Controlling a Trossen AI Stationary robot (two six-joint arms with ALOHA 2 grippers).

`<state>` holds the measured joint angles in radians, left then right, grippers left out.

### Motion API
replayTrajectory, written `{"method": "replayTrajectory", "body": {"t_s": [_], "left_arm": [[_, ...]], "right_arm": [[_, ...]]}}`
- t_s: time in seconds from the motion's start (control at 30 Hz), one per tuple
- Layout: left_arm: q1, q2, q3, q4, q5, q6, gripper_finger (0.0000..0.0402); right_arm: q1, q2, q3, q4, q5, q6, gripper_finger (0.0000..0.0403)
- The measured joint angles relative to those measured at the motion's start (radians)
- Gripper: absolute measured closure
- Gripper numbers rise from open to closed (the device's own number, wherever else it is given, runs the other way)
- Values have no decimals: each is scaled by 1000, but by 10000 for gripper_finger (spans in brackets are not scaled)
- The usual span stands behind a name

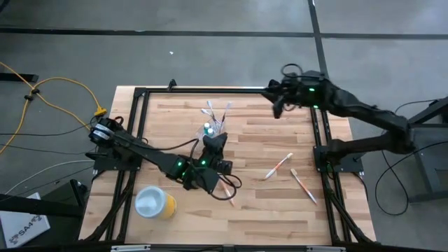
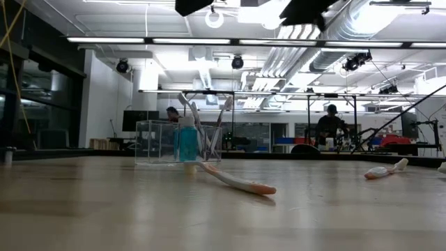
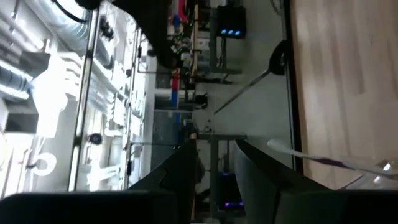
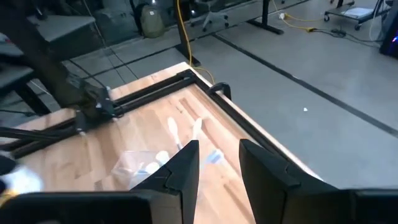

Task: Pick & Place toothbrushing station
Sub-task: Put the left orange toothbrush into the transparent organizer

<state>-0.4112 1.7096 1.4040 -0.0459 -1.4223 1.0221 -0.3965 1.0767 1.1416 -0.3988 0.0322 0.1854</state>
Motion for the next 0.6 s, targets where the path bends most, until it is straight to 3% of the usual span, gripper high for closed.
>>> {"method": "replayTrajectory", "body": {"t_s": [0.07, 0.2, 0.43, 0.6], "left_arm": [[5, 0, 0, 0, 23, -21, 303], [4, 0, 0, 1, 39, -214, 303], [1, 0, 0, -4, 223, -483, 303], [-28, 2, 0, -169, 272, -685, 303]], "right_arm": [[10, -50, 0, -43, 0, 24, 297], [35, -116, 0, -87, 3, 55, 297], [105, -145, 0, -138, 3, 101, 298], [164, -131, 0, -195, 31, 110, 298]]}}
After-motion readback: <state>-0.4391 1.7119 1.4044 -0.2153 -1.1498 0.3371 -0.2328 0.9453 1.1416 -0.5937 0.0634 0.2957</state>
